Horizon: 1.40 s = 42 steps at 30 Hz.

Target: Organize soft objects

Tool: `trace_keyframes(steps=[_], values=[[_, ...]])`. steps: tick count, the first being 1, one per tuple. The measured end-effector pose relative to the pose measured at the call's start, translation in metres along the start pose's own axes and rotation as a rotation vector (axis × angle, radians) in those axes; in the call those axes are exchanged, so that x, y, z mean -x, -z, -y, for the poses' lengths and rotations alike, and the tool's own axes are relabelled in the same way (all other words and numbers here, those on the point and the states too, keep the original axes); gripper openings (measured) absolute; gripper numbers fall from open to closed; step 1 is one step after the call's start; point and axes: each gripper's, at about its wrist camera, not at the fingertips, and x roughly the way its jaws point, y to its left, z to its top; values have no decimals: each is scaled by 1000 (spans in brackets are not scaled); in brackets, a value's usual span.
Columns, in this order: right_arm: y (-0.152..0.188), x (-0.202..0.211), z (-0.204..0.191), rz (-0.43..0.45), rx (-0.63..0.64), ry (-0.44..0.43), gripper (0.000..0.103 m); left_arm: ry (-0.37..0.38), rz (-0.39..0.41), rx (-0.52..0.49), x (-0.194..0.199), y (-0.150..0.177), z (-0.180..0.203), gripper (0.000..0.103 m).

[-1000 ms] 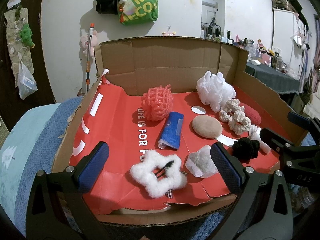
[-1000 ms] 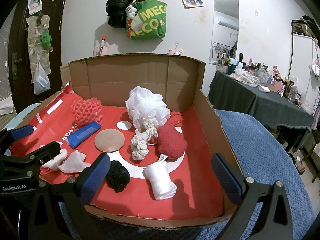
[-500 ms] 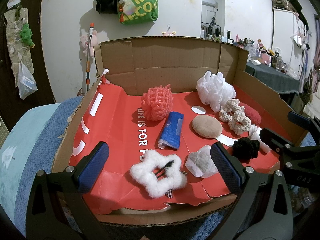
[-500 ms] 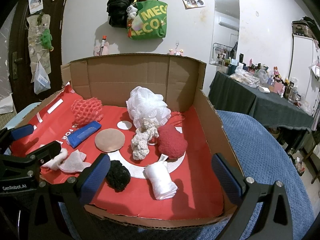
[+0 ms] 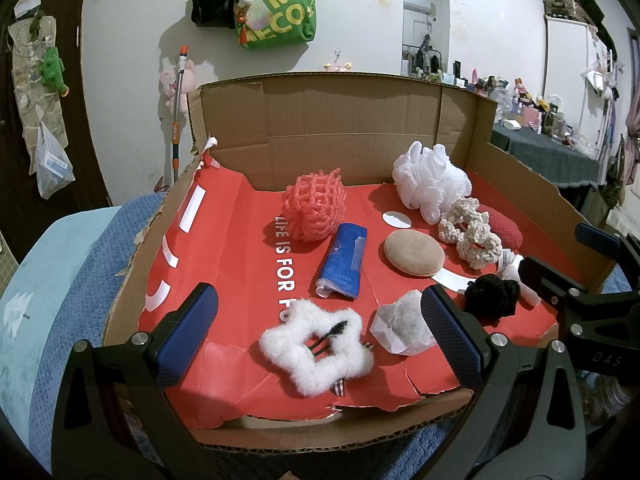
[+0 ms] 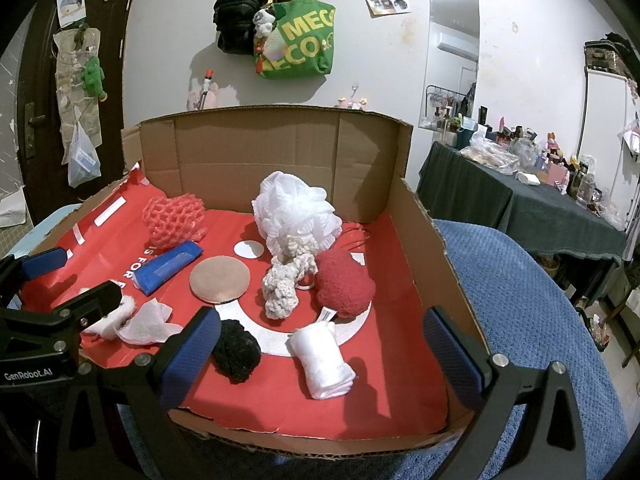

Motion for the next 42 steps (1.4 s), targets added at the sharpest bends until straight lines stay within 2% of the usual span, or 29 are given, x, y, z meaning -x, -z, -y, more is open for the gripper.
trace_keyframes(steps=[35,42], values=[[-1,0,-1,0,5,2,103,2,7,3,1,1,0,103],[4,14,3,8,-2,-9,103,-38,41,16,35,0,-8,103]])
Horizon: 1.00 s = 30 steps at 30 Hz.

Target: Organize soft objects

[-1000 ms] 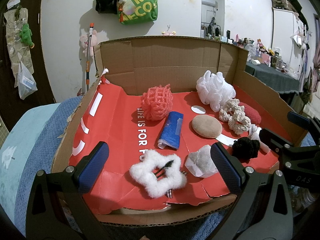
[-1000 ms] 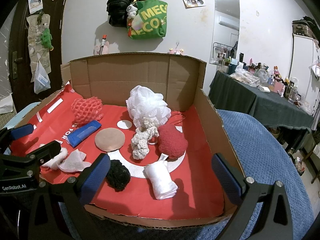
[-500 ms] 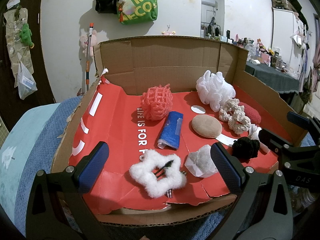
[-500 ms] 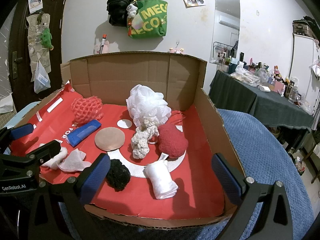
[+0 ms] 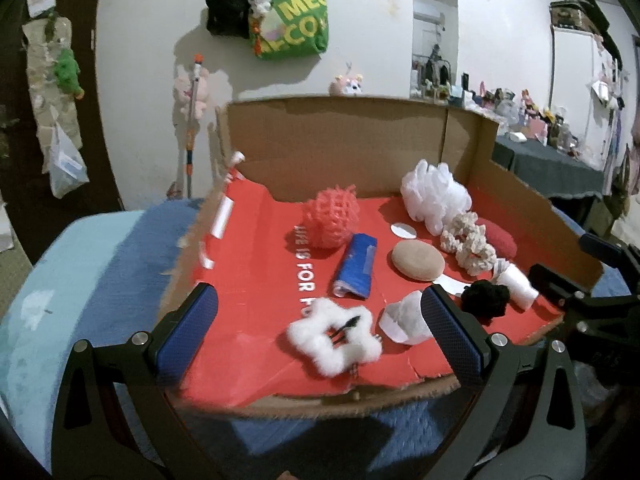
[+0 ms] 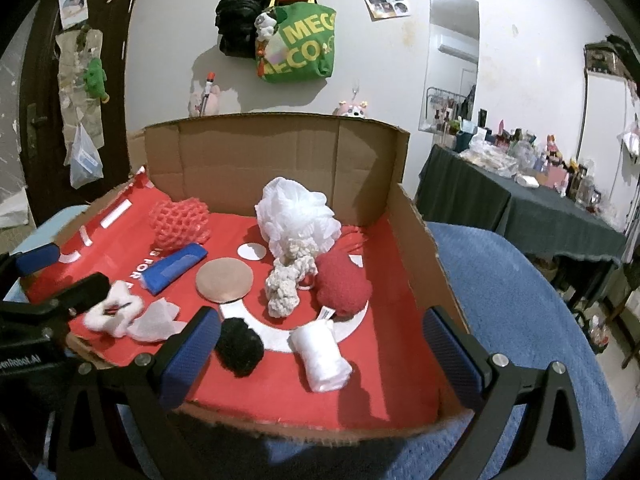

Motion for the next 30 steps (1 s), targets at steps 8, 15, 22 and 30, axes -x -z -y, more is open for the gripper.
trace_keyframes(steps=[8,15,22,30], values=[[-2,75,13,63,-47,-43,103,61,30,8,78,5,3,103],[25,130,6,21,-10,-74,103,106,-61,43,110,37,14,103],[72,124,-8,-120,12,-59,103,90,-222,51,91,83,24,103],[98,87,-3,-265,-15,-35,103,-4,-342,56,58,110,25,103]])
